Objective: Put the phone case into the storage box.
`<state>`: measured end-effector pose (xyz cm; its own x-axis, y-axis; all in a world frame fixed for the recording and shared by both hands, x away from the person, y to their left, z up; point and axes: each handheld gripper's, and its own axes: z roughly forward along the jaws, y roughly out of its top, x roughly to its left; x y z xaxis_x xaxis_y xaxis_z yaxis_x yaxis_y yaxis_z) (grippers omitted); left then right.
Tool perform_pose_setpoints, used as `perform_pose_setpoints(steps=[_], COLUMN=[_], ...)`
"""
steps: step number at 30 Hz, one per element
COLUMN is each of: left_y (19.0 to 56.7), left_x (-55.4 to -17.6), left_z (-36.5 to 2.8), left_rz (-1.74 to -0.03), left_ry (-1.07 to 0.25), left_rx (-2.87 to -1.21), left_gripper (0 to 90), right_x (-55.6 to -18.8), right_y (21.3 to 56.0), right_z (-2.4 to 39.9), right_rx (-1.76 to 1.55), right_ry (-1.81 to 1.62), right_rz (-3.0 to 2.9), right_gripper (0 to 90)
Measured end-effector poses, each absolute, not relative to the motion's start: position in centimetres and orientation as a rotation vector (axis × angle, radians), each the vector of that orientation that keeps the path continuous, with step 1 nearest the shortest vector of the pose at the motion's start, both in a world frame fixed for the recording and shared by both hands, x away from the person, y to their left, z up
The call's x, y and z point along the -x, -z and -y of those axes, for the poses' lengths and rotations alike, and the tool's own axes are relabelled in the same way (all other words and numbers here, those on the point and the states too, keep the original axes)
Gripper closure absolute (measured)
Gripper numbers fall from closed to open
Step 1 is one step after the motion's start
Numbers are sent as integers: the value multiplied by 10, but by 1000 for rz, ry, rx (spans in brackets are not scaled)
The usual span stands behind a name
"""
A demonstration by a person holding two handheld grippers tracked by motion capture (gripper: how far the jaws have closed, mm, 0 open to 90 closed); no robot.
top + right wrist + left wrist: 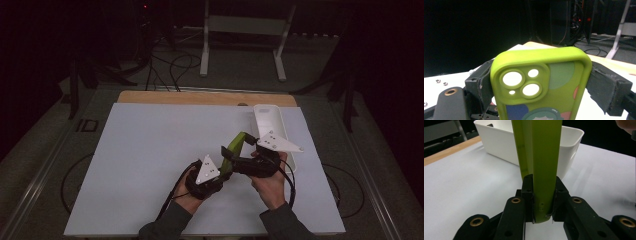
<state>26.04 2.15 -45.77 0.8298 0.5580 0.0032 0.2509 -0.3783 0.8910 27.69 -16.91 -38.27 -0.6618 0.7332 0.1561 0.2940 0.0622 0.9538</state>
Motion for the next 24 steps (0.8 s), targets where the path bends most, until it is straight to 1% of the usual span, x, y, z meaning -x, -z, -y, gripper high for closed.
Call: perform_pose_setpoints(steps=[11,22,24], left_y=[457,458,458], left_x=[-261,-262,-262], left_z=[-22,-21,-20], left_rz=[-593,-598,-598], left_ry=[-361,-368,-368], left_rx=[-1984,-1981,-1982], left_gripper=[779,775,753], right_x=[-276,-278,-278], right_y=[381,382,382], right_z=[168,173,174], right_rx=[-965,-1008,-1013], right_ry=[-1578,-1602,-1607], right_rz=[-1968,-1975,-1979], right_gripper=[151,164,165])
